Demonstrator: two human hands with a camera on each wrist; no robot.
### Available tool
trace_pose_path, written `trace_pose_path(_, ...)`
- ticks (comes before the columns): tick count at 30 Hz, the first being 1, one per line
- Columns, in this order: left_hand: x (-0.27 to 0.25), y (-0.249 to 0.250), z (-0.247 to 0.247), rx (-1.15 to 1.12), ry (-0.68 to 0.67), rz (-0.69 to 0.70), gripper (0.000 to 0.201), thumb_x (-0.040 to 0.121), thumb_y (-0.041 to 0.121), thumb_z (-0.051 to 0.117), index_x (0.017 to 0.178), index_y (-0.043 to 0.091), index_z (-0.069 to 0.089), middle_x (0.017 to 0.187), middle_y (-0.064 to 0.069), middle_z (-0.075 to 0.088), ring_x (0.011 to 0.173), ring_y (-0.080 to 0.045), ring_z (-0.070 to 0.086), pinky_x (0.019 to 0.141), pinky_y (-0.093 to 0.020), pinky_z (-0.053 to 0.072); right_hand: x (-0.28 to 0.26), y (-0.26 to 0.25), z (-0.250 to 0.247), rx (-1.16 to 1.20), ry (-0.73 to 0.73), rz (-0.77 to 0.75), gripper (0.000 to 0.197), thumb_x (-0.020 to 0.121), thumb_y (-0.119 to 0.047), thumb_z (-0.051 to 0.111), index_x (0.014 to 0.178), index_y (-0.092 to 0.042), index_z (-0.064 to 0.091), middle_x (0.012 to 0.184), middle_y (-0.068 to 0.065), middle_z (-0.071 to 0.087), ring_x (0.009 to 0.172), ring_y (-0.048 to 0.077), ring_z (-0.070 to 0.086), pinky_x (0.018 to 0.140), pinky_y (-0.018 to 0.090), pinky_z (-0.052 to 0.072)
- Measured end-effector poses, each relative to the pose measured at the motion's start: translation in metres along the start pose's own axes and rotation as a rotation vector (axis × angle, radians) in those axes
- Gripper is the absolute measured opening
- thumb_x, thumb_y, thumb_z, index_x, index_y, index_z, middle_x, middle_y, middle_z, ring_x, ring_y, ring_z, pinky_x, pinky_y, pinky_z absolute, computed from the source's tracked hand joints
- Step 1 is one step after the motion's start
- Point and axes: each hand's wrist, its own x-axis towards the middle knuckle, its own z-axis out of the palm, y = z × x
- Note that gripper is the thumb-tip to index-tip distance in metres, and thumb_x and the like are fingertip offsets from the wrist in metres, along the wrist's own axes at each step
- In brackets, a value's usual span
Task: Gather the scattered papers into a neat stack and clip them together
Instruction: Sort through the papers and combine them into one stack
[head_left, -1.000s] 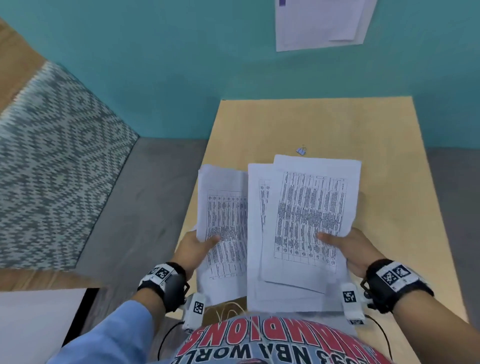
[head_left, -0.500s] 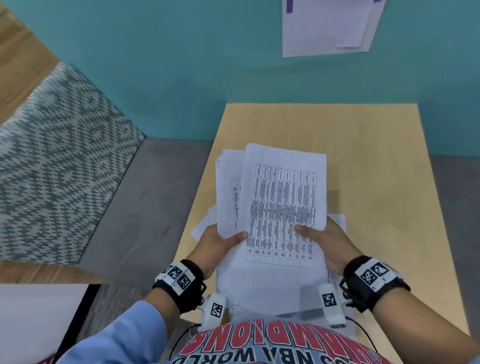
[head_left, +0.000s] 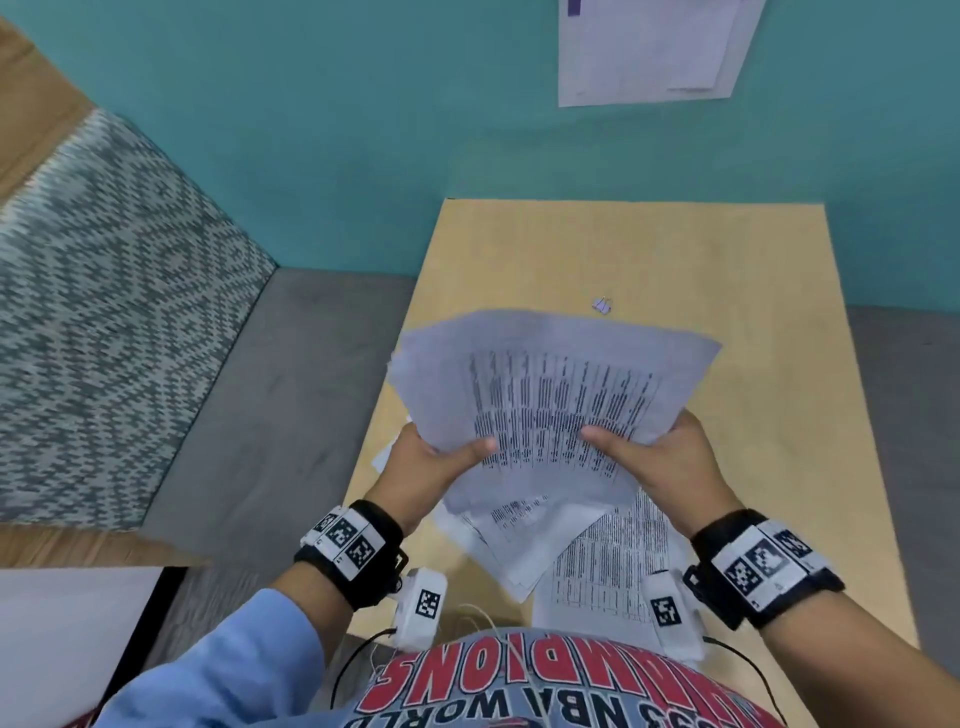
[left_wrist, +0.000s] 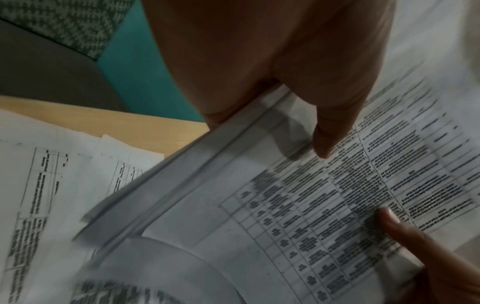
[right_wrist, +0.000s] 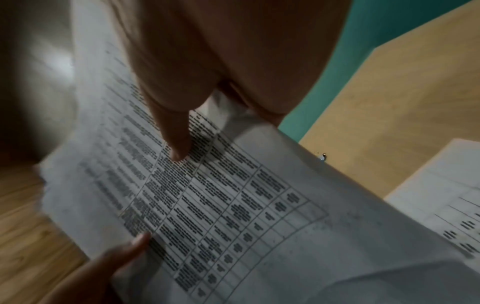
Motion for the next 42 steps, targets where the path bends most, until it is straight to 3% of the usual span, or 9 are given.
trace_pose_path(6,-0.001,-0.007,0.012,0.078,0.055,-0.06,0.012,0.09,0.009,0.084,0.099,0.002,0.08,0.11,-0.009,0.081,0.105,-0.03,0.074,0.113,-0.043,0.051,0.007,0.037,0.013,-0.169,-0.003,0.163,0.025,0.084,-0.021,0.088,0.107,-0.016,0.08,0.096,-0.001,0.084,0.097,0.02,0.08,0.092,0.047,0.063)
trace_pose_path(9,0.003,-0.007,0.014,0.046,0.072,0.063,0.036,0.091,0.01,0.083,0.12,0.028,0.072,0.115,0.018,0.081,0.114,-0.004,0.074,0.104,-0.029,0.059,0.005,0.027,0.02,-0.148,0.049,0.111,0.016,0.09,-0.023,0.082,0.105,-0.02,0.08,0.101,-0.003,0.082,0.096,0.007,0.078,0.096,0.04,0.061)
trace_pose_path(12,0.004,-0.009,0.017,0.071,0.095,0.162,0.044,0.091,0.012,0.084,0.132,0.021,0.068,0.127,0.009,0.077,0.12,-0.002,0.071,0.101,-0.02,0.058,0.003,0.022,0.023,-0.1,0.101,0.041,0.028,0.09,-0.024,0.083,0.116,-0.018,0.078,0.107,-0.006,0.082,0.104,0.005,0.076,0.098,0.031,0.057)
trace_pose_path(17,0.006,-0.037,0.011,0.189,0.073,-0.011,0.019,0.089,0.033,0.087,0.102,0.037,0.073,0.105,0.006,0.079,0.094,-0.014,0.075,0.095,-0.041,0.063,0.008,0.049,0.032,-0.32,-0.048,0.221,0.036,0.086,-0.035,0.084,0.117,-0.02,0.073,0.104,-0.005,0.079,0.105,0.019,0.076,0.089,0.035,0.06)
trace_pose_path(19,0.01,-0.039,-0.002,0.29,0.119,0.006,0.021,0.091,0.043,0.083,0.082,0.038,0.065,0.083,0.013,0.073,0.074,-0.011,0.068,0.08,-0.03,0.057,0.015,0.047,0.039,-0.358,-0.076,0.189,0.031,0.09,-0.031,0.081,0.117,-0.021,0.071,0.102,-0.008,0.075,0.101,0.016,0.074,0.084,0.03,0.058)
trace_pose_path(24,0.017,-0.012,-0.069,0.268,0.37,0.127,0.018,0.095,0.029,0.081,0.11,0.021,0.081,0.107,0.008,0.081,0.102,-0.008,0.077,0.09,-0.032,0.061,0.043,0.071,0.058,-0.603,-0.106,0.26,0.067,0.086,-0.046,0.082,0.139,-0.015,0.053,0.135,0.006,0.059,0.117,0.024,0.064,0.097,0.04,0.053)
trace_pose_path(28,0.011,-0.005,-0.127,0.259,0.502,0.111,0.009,0.095,0.02,0.081,0.103,0.023,0.078,0.089,0.025,0.077,0.082,0.018,0.072,0.083,-0.026,0.061,0.048,0.113,0.076,-1.177,-0.194,0.342,0.109,0.069,-0.063,0.086,0.147,-0.004,0.037,0.141,0.017,0.043,0.131,0.037,0.048,0.099,0.046,0.052)
trace_pose_path(33,-0.004,-0.008,-0.172,0.27,0.592,0.096,0.012,0.088,0.032,0.085,0.091,0.042,0.081,0.103,0.015,0.079,0.109,-0.019,0.077,0.1,-0.049,0.061,0.044,0.139,0.081,-1.27,-0.229,0.37,0.115,0.055,-0.06,0.095,0.139,-0.005,0.038,0.134,0.016,0.048,0.125,0.036,0.051,0.091,0.046,0.056)
trace_pose_path(42,0.001,-0.022,-0.175,0.238,0.588,0.046,0.013,0.092,0.021,0.084,0.103,0.024,0.079,0.106,-0.001,0.082,0.105,-0.018,0.078,0.098,-0.045,0.062,0.049,0.134,0.082,-1.241,-0.133,0.432,0.111,0.049,-0.046,0.101,0.133,-0.007,0.04,0.126,0.015,0.054,0.115,0.037,0.061,0.088,0.045,0.058)
